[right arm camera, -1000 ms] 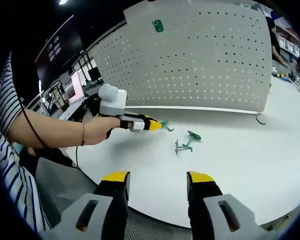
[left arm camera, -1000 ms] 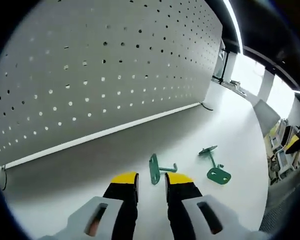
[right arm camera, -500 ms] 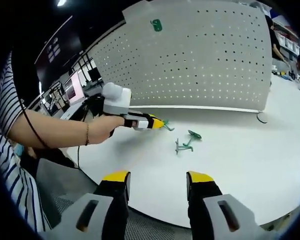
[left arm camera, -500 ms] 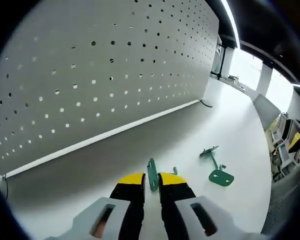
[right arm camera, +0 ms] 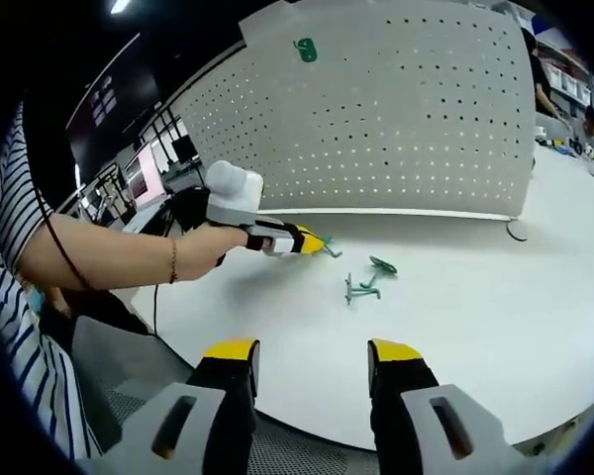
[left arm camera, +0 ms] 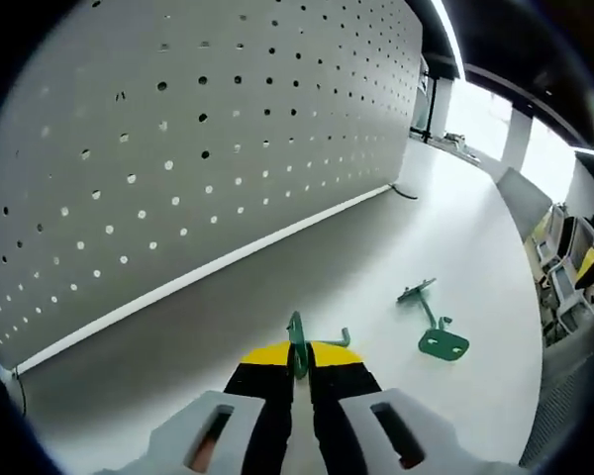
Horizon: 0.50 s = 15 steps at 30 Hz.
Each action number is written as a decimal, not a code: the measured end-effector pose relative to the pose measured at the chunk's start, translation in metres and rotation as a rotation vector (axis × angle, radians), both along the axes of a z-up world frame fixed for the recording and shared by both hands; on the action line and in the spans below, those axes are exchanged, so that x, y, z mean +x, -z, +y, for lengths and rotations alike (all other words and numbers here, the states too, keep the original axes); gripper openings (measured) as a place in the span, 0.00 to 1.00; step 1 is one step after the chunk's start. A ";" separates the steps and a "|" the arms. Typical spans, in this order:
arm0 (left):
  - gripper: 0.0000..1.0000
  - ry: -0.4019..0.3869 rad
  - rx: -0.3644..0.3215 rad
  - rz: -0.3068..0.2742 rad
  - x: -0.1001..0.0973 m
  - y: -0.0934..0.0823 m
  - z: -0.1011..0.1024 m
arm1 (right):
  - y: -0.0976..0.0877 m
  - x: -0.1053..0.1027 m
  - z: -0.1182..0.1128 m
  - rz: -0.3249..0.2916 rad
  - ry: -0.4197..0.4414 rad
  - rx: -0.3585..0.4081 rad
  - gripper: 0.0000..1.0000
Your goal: Insert the hook assembly into the mounting plate slot until the hook locks in place.
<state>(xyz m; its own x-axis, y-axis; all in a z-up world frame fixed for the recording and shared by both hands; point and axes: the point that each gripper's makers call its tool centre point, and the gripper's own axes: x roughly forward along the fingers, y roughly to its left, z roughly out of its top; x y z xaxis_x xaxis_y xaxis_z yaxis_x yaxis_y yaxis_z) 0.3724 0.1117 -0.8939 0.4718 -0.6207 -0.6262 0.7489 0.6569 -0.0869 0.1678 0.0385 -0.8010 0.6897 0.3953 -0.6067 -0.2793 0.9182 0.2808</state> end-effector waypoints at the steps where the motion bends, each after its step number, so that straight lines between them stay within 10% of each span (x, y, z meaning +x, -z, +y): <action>1: 0.06 0.001 0.000 0.001 0.000 0.000 0.000 | 0.000 0.000 0.000 0.002 0.002 0.001 0.42; 15: 0.01 -0.007 -0.003 0.003 -0.001 -0.004 0.003 | -0.001 -0.001 -0.001 0.004 0.000 0.005 0.41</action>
